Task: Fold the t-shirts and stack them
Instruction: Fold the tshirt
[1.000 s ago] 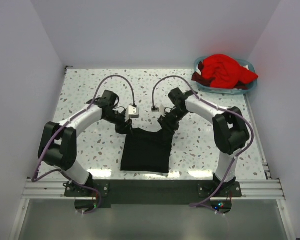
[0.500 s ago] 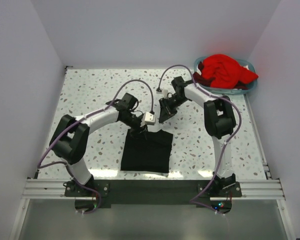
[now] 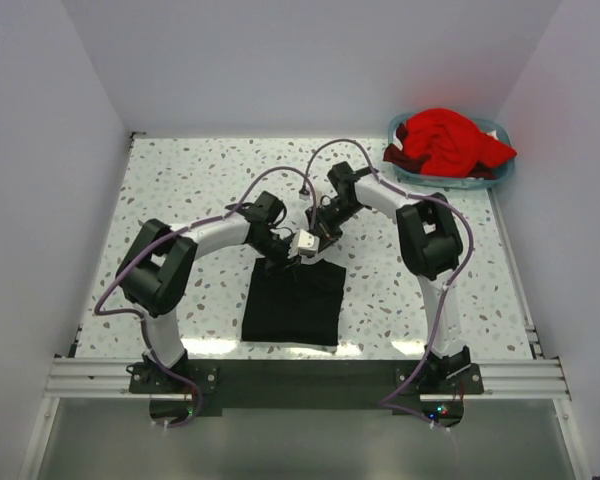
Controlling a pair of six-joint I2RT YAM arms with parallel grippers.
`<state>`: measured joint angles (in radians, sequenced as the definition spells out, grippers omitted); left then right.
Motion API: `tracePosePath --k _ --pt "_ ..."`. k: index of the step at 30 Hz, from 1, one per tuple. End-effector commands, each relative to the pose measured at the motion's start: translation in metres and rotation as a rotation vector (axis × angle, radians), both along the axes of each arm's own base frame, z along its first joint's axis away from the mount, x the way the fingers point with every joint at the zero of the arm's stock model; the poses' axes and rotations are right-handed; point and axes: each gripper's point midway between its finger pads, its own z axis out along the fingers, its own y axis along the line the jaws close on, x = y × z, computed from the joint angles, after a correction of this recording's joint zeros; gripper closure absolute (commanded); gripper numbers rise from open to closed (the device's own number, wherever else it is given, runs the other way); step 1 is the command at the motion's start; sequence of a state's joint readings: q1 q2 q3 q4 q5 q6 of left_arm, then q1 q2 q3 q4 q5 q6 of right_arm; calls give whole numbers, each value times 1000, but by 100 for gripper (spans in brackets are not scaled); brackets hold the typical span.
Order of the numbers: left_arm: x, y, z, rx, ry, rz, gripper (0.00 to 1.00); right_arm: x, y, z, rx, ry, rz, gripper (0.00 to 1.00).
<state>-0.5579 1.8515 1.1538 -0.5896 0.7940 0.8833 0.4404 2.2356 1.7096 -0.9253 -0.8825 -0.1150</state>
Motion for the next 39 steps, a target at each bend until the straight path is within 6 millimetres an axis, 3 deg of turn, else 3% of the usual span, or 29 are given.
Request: tracePosePath --k 1,3,6,9,17,20,32,39 --pt "10 -8 9 -29 -53 -26 68 -4 8 7 34 2 12 84" --pt "11 -9 16 -44 -65 -26 84 -6 12 5 33 9 23 85" --pt "11 -13 32 -76 -90 -22 100 -12 22 2 38 26 46 87" --pt "10 -16 44 -85 -128 -20 100 -18 30 -2 37 31 72 87" --pt "12 -19 68 -96 -269 13 100 -31 26 -52 -1 150 107 88" --pt "17 -20 77 -105 -337 31 100 -36 23 -59 2 177 126 88" --pt "55 -19 91 -101 -545 110 100 -44 18 -62 5 205 159 88" --pt "60 -19 98 -161 -643 138 100 -38 17 -60 12 208 153 88"
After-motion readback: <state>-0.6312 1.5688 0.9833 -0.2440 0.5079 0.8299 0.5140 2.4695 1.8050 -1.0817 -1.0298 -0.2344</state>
